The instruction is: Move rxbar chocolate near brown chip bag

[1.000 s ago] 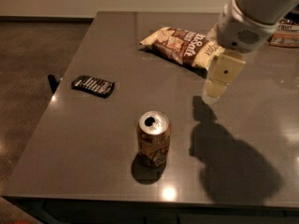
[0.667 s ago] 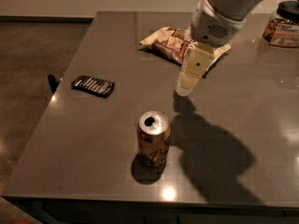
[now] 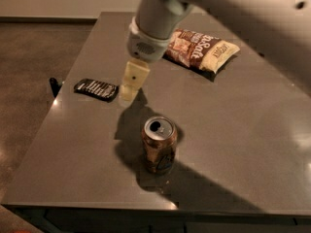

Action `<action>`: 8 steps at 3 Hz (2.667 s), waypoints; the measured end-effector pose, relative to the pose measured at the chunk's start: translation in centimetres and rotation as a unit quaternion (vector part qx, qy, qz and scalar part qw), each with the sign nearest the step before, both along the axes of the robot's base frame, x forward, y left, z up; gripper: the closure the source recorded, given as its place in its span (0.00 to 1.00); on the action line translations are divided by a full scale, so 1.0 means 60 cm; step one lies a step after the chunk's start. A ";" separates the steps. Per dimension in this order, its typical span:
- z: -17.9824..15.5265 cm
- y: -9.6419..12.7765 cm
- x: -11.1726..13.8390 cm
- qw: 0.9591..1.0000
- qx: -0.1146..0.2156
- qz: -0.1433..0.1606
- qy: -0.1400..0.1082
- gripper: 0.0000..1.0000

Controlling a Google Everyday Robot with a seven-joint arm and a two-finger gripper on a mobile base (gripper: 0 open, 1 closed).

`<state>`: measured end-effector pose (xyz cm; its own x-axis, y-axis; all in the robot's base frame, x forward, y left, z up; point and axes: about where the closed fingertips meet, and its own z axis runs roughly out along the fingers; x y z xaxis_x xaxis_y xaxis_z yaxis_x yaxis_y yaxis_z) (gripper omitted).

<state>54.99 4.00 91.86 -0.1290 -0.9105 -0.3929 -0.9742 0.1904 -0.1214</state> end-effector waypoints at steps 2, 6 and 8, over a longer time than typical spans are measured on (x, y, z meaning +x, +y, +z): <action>-0.087 0.124 0.051 0.998 -0.059 0.002 0.025 0.00; -0.132 0.130 0.104 0.992 -0.102 -0.019 0.074 0.72; -0.099 0.088 0.126 0.993 -0.089 -0.052 0.063 1.00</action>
Offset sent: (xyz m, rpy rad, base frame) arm 0.0454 0.1012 -0.0752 -0.1835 0.0731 0.0039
